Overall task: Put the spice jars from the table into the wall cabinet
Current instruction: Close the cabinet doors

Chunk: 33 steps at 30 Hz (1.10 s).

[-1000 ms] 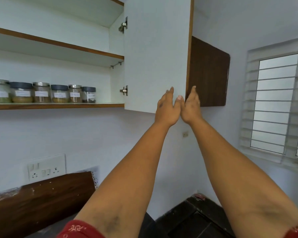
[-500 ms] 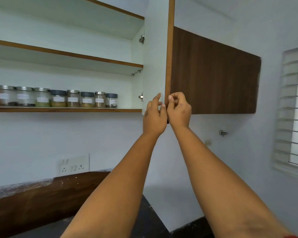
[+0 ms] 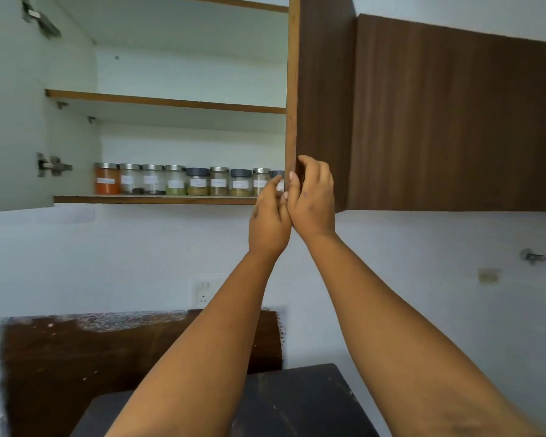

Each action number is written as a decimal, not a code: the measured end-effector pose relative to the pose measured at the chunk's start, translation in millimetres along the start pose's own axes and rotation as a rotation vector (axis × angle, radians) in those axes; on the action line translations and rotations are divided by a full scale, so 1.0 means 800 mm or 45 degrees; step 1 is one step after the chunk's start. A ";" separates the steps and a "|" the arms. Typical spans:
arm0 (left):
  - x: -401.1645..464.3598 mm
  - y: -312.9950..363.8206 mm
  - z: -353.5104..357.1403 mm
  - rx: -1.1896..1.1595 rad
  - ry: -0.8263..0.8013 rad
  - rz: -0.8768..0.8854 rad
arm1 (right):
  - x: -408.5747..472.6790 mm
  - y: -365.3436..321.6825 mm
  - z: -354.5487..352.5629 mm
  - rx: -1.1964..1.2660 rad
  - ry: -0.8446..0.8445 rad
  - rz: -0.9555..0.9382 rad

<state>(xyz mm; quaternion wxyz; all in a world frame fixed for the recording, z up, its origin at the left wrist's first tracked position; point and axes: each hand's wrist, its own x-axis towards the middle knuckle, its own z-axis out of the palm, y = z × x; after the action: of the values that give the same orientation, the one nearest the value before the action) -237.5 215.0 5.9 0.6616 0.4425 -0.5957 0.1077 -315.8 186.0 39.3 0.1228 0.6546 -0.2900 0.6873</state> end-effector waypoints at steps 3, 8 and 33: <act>0.014 -0.036 -0.027 0.120 0.111 0.078 | -0.004 -0.016 0.046 0.011 -0.026 -0.073; 0.053 -0.099 -0.070 0.369 0.157 0.155 | 0.002 -0.035 0.130 0.012 -0.184 -0.146; 0.191 -0.346 -0.084 0.413 -0.132 -0.063 | 0.044 -0.027 0.401 -0.424 -0.753 0.095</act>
<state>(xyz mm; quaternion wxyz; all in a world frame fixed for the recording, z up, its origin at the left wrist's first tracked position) 35.1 42.5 21.0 0.5522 0.5630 -0.5928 0.1634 -42.6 16.5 70.4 0.1133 0.7854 -0.4452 0.4149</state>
